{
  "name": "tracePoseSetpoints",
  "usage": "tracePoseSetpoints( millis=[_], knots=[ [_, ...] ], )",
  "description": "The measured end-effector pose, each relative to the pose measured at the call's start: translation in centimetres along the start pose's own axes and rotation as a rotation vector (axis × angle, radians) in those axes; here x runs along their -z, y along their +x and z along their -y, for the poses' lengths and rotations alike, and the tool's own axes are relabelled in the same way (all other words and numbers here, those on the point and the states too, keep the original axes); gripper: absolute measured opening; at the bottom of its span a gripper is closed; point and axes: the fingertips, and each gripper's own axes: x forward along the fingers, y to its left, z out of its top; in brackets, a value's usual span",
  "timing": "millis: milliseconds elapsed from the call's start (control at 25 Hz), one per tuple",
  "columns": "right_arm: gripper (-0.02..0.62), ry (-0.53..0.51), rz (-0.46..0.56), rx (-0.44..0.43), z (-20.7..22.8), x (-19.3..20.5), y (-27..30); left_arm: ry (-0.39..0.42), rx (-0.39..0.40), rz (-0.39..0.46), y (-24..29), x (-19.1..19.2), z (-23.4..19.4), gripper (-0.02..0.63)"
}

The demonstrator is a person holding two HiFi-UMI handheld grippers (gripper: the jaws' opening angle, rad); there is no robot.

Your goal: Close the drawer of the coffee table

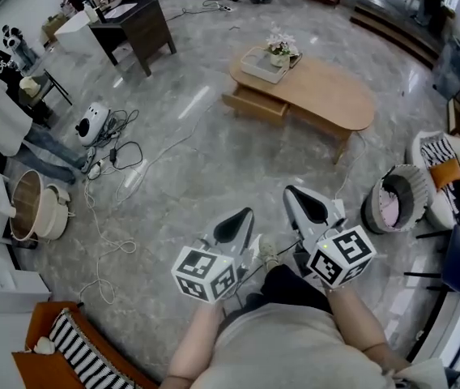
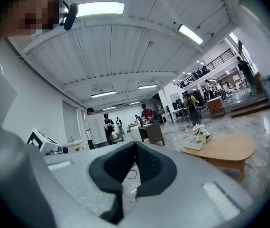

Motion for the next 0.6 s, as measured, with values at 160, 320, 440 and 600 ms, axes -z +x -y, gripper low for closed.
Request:
tracePoseSetpoints(
  millis=[160, 320, 440, 600],
  knots=[
    [0.002, 0.011, -0.007, -0.022, 4.0, -1.9, 4.8, 0.002, -0.01, -0.001, 5.0, -2.6, -2.6, 0.002],
    [0.002, -0.001, -0.016, -0.06, 7.3, -3.7, 8.7, -0.006, -0.041, 0.021, 9.5, -5.3, -5.2, 0.002],
    [0.002, 0.0, -0.031, -0.079, 9.7, -4.4, 11.2, -0.013, -0.065, 0.034, 12.3, -6.9, -6.9, 0.002],
    [0.002, 0.025, -0.055, -0.091, 12.3, -4.4, 13.8, -0.02, -0.084, 0.045, 15.0, -8.1, -8.6, 0.002]
  ],
)
